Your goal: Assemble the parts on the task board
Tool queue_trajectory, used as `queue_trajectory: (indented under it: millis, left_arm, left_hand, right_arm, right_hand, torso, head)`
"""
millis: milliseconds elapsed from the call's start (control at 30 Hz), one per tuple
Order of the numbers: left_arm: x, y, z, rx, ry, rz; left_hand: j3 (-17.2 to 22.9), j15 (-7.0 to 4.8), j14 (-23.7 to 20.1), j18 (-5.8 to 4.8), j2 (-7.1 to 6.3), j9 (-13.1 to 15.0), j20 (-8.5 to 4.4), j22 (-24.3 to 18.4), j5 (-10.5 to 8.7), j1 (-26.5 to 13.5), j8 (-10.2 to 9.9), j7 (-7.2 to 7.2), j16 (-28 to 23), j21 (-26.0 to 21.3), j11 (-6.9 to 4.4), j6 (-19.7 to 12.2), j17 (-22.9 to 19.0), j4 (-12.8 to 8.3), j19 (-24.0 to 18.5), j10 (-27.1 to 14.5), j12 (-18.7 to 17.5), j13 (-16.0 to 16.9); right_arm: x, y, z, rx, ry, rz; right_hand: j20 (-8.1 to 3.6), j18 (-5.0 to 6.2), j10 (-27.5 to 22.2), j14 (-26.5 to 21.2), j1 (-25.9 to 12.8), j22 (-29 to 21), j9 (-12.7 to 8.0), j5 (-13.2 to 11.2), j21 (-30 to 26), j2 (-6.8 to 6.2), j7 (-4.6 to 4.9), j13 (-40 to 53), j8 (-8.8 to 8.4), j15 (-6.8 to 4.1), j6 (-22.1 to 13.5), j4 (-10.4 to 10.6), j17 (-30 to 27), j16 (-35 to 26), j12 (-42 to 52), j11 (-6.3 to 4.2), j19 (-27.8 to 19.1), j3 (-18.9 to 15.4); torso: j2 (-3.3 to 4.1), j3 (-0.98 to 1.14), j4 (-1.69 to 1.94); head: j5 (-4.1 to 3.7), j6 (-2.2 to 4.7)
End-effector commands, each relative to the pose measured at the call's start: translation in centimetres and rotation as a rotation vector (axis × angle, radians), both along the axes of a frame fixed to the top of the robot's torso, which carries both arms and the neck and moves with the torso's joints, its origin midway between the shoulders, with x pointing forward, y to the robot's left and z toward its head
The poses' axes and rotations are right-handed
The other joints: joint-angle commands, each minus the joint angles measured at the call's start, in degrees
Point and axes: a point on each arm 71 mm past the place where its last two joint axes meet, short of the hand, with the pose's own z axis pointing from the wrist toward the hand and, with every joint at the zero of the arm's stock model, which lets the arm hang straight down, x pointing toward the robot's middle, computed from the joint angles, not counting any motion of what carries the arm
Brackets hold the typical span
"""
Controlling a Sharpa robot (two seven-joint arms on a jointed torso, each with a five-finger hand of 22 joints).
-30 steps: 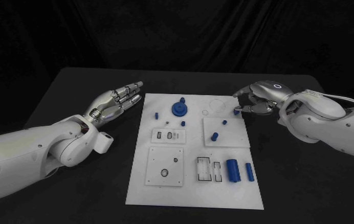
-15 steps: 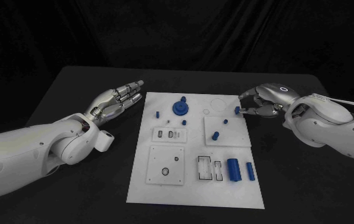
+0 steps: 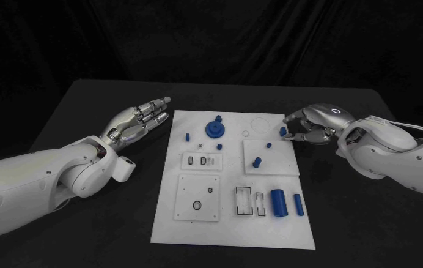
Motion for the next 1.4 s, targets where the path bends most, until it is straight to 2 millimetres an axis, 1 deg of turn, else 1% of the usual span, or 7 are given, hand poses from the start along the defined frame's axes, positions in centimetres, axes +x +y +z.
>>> queue_trajectory:
  millis: [33, 333, 533, 667, 900, 1100, 1400]
  left_arm:
    - [-0.08, -0.20, 0.00, -0.010, -0.001, -0.016]
    - [-0.06, -0.22, -0.06, -0.009, 0.003, -0.018]
    - [-0.06, -0.25, -0.09, -0.010, 0.004, -0.020]
    - [-0.06, -0.25, -0.10, -0.010, 0.005, -0.021]
    - [-0.08, -0.29, -0.12, -0.010, 0.006, -0.023]
    - [-0.07, -0.30, -0.14, -0.010, 0.008, -0.024]
    - [-0.09, -0.29, -0.17, -0.010, 0.010, -0.025]
  left_hand:
    - [0.3, 0.00, -0.2, 0.65, 0.07, 0.0, 0.22, 0.0, 0.26, 0.5, 0.2, 0.16, 0.1, 0.2, -0.01, 0.3, 0.0, 0.0, -0.2, 0.1, -0.1, 0.0]
    - [0.3, 0.05, -0.2, 0.64, -0.04, 0.1, 0.24, 0.0, 0.27, 0.5, 0.2, 0.23, 0.1, 0.2, 0.03, 0.4, 0.0, 0.0, -0.2, 0.1, -0.1, 0.0]
    - [0.4, 0.17, -0.1, 0.63, -0.10, 0.0, 0.28, 0.0, 0.31, 0.5, 0.2, -0.02, 0.1, 0.2, 0.27, 0.2, 0.0, -0.1, -0.2, 0.1, -0.1, 0.0]
    - [0.4, 0.17, -0.1, 0.63, -0.10, 0.0, 0.28, 0.0, 0.31, 0.5, 0.2, -0.02, 0.1, 0.2, 0.27, 0.2, 0.0, -0.1, -0.2, 0.1, -0.1, 0.0]
    - [0.4, 0.21, -0.2, 0.62, -0.12, 0.0, 0.29, 0.0, 0.32, 0.5, 0.2, -0.13, 0.1, 0.2, 0.34, 0.1, 0.0, -0.1, -0.2, 0.1, -0.1, 0.0]
    - [0.4, 0.21, -0.2, 0.62, -0.12, 0.0, 0.29, 0.0, 0.32, 0.5, 0.2, -0.13, 0.1, 0.2, 0.34, 0.1, 0.0, -0.1, -0.2, 0.1, -0.1, 0.0]
    - [0.4, 0.21, -0.2, 0.62, -0.12, 0.0, 0.29, 0.0, 0.32, 0.5, 0.2, -0.13, 0.1, 0.2, 0.34, 0.1, 0.0, -0.1, -0.2, 0.1, -0.1, 0.0]
  right_arm:
    - [0.01, 0.14, -0.10, 0.002, -0.006, 0.007]
    - [0.24, 0.32, -0.22, 0.000, -0.005, 0.009]
    - [0.39, 0.51, -0.26, -0.001, -0.005, 0.011]
    - [0.50, 0.64, -0.27, 0.000, -0.008, 0.014]
    - [0.60, 0.77, -0.35, -0.002, -0.006, 0.016]
    - [0.61, 0.88, -0.50, -0.001, -0.005, 0.018]
    - [0.69, 0.98, -0.75, -0.003, 0.000, 0.019]
  right_hand:
    - [0.17, -0.64, 3.1, 4.1, 0.7, 11.1, 0.1, 0.4, 0.0, -0.08, 0.06, 7.9, 0.24, 0.09, 0.5, -0.1, 0.2, 0.3, 0.3, 0.38, 1.5, 0.4]
    - [0.21, -0.62, 3.1, 4.0, 1.8, 11.1, 0.3, 2.3, -0.1, 0.09, 0.16, 7.9, 0.49, 0.14, 1.1, -0.1, 0.0, 0.4, 0.3, 0.44, 1.5, 0.8]
    - [0.24, -0.62, 3.0, 3.9, 2.4, 11.1, 0.6, 4.7, -0.2, 0.38, 0.18, 7.9, 0.60, 0.16, 1.5, 0.0, -0.2, 0.6, 0.4, 0.48, 1.5, 1.0]
    - [0.26, -0.64, 3.0, 3.9, 2.7, 11.2, 1.0, 7.0, -0.1, 0.68, 0.25, 8.0, 1.09, 0.20, 2.6, 0.0, -0.2, 0.8, 0.5, 0.52, 1.5, 1.3]
    - [0.27, -0.65, 3.0, 3.8, 2.9, 11.2, 1.4, 6.7, 0.0, 0.57, 0.29, 8.1, 1.50, 0.20, 3.5, 0.0, -0.3, 0.9, 0.6, 0.54, 1.5, 1.3]
    - [0.29, -0.65, 3.1, 3.8, 3.2, 11.2, 2.0, 5.8, 0.0, 0.55, 0.29, 8.2, 2.06, 0.22, 4.6, -0.1, -0.3, 1.0, 0.7, 0.55, 1.5, 1.3]
    - [0.28, -0.65, 3.1, 3.8, 3.9, 11.2, 3.0, 5.7, 0.0, 0.51, 0.27, 8.4, 3.04, 0.20, 6.2, -0.6, -0.4, 1.2, 0.9, 0.52, 1.5, 1.4]
  torso:
    - [0.02, 0.00, 0.04]
    - [0.03, -0.06, 0.01]
    - [0.02, -0.03, 0.02]
    - [0.01, 0.00, 0.00]
    - [0.03, -0.03, 0.02]
    - [0.01, -0.05, 0.03]
    - [0.02, -0.03, 0.03]
  head:
    - [-0.01, -0.05]
    - [0.06, -0.07]
    - [0.00, -0.07]
    - [0.02, -0.08]
    - [-0.28, -0.04]
    - [-0.29, -0.22]
    - [-0.28, -0.26]
